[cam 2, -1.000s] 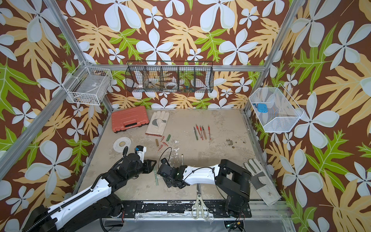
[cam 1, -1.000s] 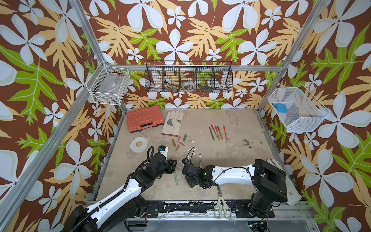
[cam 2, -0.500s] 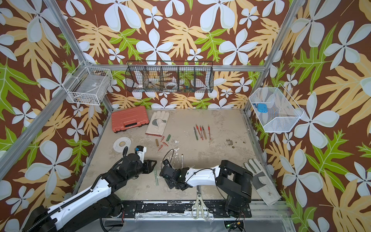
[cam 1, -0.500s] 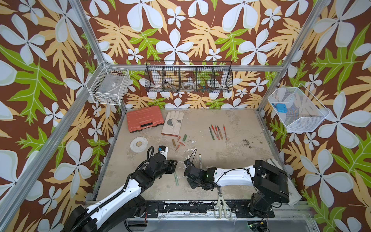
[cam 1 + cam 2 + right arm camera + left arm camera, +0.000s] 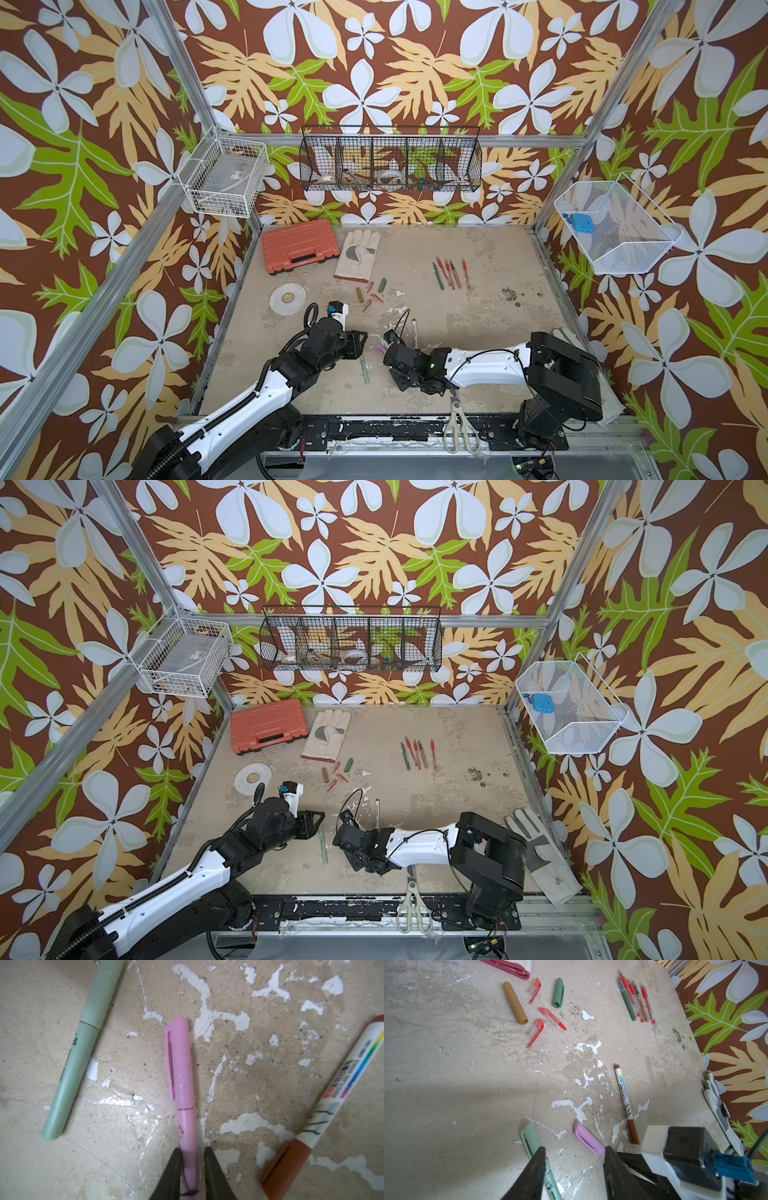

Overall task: Remove pen caps from pens
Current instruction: Pick up the pen from the bottom-center of the table.

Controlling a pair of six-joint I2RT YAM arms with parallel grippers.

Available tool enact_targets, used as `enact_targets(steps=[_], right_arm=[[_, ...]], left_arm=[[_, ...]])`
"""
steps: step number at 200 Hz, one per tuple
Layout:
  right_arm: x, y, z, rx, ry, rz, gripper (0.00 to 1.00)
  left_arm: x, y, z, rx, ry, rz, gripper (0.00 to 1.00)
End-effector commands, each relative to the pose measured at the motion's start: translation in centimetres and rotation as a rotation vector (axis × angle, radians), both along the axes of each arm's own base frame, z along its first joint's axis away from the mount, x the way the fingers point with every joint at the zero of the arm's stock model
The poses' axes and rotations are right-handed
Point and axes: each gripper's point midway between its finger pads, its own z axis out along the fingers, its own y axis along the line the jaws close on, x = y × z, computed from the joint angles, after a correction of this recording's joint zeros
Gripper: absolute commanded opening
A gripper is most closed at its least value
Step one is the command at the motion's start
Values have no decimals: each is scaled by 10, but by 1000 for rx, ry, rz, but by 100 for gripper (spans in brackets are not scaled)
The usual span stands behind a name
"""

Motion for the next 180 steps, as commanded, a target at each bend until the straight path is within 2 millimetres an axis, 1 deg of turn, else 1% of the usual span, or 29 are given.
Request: enact_targets(steps=[1, 23, 47, 69, 95, 103, 109, 122, 134, 159, 172, 180], right_arm=[[-12, -17, -15, -79, 62, 13, 17], [-12, -15, -15, -73, 68, 18, 13], [-8, -11, -8, -61, 50, 24, 9], [4, -13, 4, -25, 33, 9, 6], [24, -17, 20, 60, 21, -16, 5], [31, -19, 27, 87, 13, -24, 5], [37, -21, 32, 106, 9, -30, 5], [50, -26, 44, 157, 2, -47, 5], [63, -31, 59, 211, -14, -63, 4], [90, -41, 98, 344, -58, -82, 4], [101, -46, 117, 411, -80, -80, 4], [105, -48, 128, 445, -92, -70, 4]], left_arm=[[2, -1, 4, -9, -15, 0, 48], [3, -1, 6, -11, -21, 6, 48], [5, 4, 9, -33, -40, 48, 48], [4, 4, 19, -119, -88, 69, 48], [9, -5, 30, -169, -114, 49, 50], [13, -9, 34, -175, -116, 45, 50], [16, -12, 33, -170, -111, 43, 50], [23, -22, 42, -197, -131, 20, 50], [28, -32, 51, -240, -157, -2, 51], [47, -29, 57, -264, -171, 90, 54], [53, -33, 63, -293, -193, 94, 58], [56, -38, 70, -321, -214, 82, 61]])
